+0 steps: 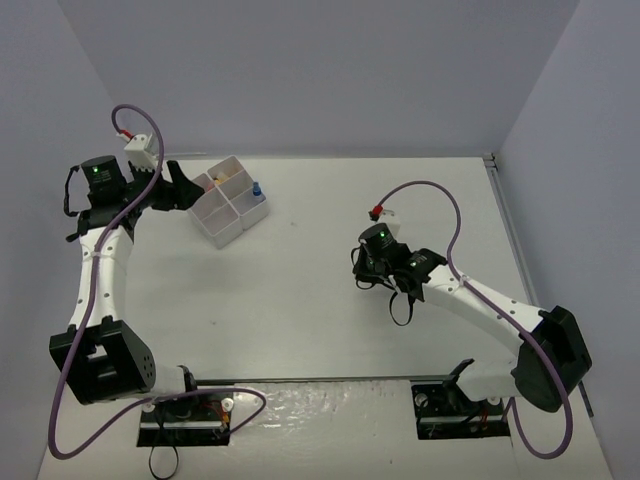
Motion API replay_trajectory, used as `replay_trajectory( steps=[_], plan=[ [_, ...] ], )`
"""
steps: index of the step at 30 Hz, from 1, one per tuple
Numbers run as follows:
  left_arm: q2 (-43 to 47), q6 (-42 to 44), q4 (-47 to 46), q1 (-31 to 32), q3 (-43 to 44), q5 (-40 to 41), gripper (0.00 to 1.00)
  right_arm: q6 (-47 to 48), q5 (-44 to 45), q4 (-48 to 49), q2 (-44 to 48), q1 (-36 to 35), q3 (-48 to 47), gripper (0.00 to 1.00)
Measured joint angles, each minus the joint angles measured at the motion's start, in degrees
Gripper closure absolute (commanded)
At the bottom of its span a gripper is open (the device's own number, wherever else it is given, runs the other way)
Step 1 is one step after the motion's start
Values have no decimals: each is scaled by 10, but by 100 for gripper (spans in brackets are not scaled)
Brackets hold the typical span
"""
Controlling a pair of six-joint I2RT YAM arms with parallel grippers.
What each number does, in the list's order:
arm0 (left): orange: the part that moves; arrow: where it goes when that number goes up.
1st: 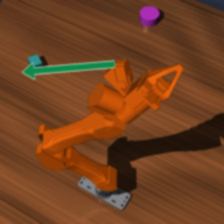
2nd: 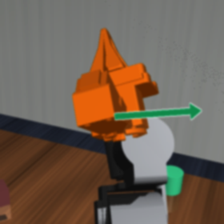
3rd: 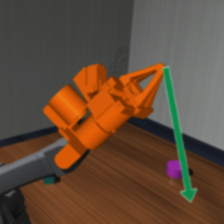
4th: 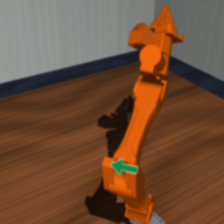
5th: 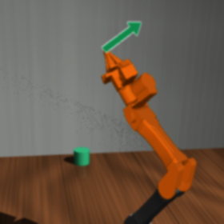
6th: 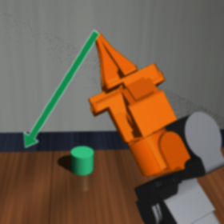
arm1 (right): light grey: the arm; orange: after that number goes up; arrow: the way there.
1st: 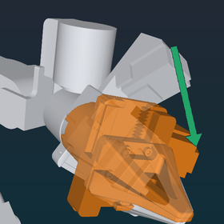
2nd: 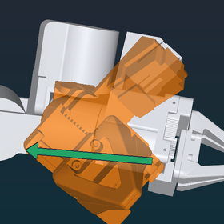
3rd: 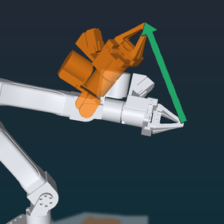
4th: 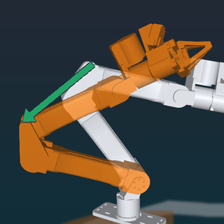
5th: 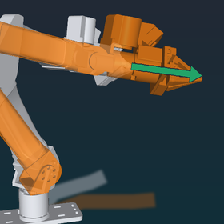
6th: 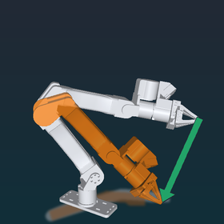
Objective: Sort the stationery into containers
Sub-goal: Pick up the scissors from the center of the board, then place the scissors in the storage box.
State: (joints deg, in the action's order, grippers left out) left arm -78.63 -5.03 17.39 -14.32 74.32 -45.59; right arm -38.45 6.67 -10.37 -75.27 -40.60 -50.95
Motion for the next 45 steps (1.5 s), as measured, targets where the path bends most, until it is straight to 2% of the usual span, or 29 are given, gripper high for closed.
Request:
replay_trajectory(
  steps=[17,26,32,45],
  plan=[
    [0,29,52,14,28,-35,31,-1,5,26,4,0,-41,100],
    [0,47,83,54,40,-46,31,-4,8,48,1,1,-100,100],
    [8,76,113,65,54,-56,31,-3,11,73,-22,1,-158,100],
    [59,84,138,122,53,-74,30,-12,5,133,-116,-11,-258,100]
  ],
)
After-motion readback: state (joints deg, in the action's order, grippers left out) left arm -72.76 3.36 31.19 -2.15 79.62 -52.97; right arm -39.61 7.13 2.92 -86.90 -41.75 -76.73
